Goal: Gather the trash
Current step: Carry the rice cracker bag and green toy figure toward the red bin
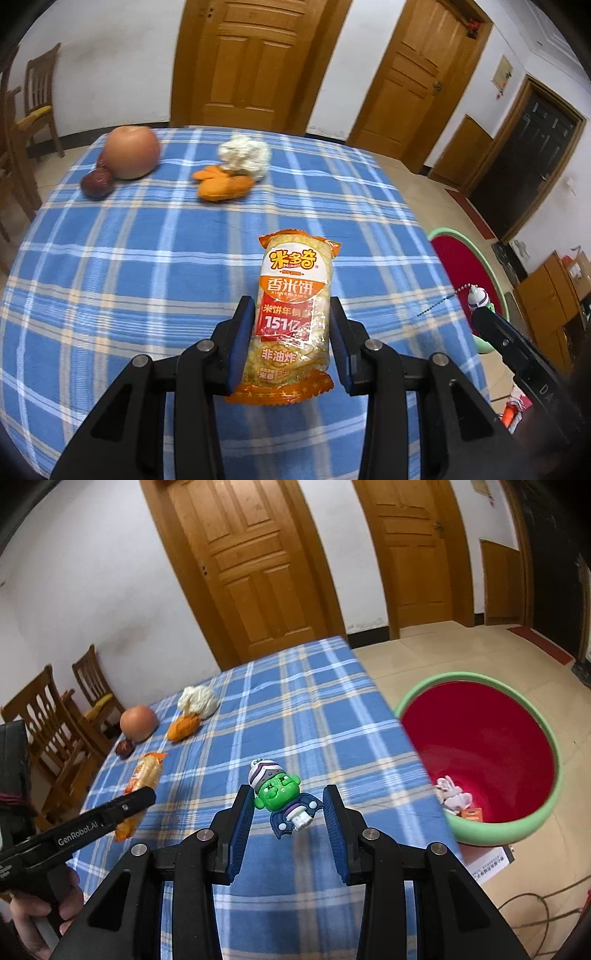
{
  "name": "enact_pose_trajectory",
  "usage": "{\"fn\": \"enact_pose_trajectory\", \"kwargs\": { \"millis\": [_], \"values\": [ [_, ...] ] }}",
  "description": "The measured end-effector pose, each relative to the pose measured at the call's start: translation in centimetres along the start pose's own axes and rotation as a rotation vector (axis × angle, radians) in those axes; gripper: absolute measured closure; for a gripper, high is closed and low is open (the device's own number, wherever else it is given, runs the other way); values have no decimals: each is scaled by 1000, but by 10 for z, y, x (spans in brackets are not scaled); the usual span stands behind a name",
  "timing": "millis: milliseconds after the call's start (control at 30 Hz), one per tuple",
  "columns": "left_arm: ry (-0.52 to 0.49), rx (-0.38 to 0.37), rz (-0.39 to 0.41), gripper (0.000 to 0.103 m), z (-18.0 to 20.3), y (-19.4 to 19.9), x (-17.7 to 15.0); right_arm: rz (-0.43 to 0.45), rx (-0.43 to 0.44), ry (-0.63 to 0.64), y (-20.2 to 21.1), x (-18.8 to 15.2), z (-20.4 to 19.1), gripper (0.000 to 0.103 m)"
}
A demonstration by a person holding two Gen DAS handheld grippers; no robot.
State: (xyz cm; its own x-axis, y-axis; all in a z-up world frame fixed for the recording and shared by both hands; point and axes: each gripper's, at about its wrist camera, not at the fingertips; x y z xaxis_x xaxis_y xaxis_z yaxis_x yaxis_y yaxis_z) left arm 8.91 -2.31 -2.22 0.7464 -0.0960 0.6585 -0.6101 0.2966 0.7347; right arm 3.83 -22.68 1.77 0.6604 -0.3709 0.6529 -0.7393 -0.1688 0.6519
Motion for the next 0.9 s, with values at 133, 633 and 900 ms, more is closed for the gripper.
{"fn": "enact_pose_trajectory", "kwargs": {
  "millis": [133,633,900],
  "values": [
    [-32,-33,-6,64,19,-2,5,26,-13,-33,11,4,18,64],
    [-162,-121,-15,64,99,-18,35,89,-83,-165,31,25,89,64],
    [-244,-157,-37,64,147,-42,54,95,-135,-223,27,39,131,64]
  ]
}}
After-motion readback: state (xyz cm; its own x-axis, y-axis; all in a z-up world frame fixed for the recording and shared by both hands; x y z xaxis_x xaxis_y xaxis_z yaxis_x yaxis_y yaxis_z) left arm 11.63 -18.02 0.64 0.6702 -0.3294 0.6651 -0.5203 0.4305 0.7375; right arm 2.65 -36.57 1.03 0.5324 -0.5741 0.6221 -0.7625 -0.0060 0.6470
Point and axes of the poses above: each gripper's, at about its wrist camera, not at the fingertips, and y roughly against the way its jaws point, z to its right, x to its top, and after that the axes turned 9 degrees about -y, right-handed
